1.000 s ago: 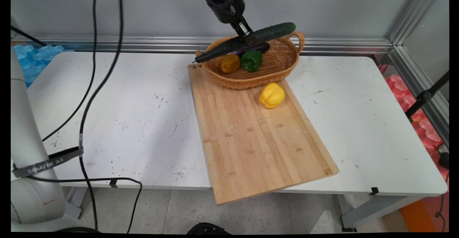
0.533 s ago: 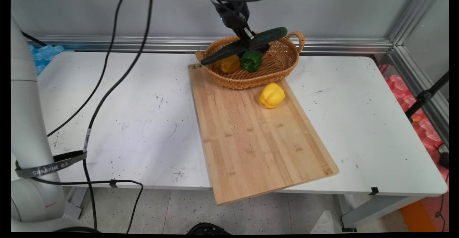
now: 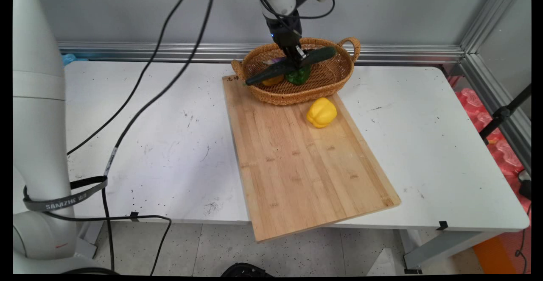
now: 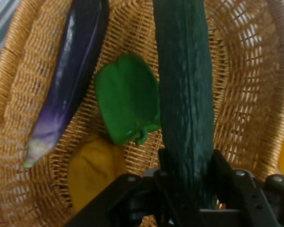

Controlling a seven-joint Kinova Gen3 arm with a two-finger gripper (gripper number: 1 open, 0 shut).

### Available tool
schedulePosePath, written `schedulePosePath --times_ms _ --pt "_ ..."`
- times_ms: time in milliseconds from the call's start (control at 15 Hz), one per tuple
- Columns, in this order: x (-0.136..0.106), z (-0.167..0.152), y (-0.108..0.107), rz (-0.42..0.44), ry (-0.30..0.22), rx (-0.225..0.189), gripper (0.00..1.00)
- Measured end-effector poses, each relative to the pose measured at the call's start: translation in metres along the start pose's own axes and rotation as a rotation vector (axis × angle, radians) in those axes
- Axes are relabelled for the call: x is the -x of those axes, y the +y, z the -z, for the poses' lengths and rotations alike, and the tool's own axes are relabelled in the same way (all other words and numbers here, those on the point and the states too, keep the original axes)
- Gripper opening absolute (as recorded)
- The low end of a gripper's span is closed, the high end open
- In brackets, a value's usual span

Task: Place the picked object in the vegetable basket

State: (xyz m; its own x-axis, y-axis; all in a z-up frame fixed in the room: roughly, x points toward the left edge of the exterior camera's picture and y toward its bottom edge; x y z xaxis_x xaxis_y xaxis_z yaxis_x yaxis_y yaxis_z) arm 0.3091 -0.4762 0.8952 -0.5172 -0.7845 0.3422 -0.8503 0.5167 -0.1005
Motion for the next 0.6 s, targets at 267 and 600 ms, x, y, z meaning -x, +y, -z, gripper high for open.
schedulePosePath --times_ms 267,600 --pt "-0.010 -0.027 0.001 0.011 -0.044 0.010 0.00" --pt "-0.020 -0.048 0.002 0.003 -0.067 0.026 0.00"
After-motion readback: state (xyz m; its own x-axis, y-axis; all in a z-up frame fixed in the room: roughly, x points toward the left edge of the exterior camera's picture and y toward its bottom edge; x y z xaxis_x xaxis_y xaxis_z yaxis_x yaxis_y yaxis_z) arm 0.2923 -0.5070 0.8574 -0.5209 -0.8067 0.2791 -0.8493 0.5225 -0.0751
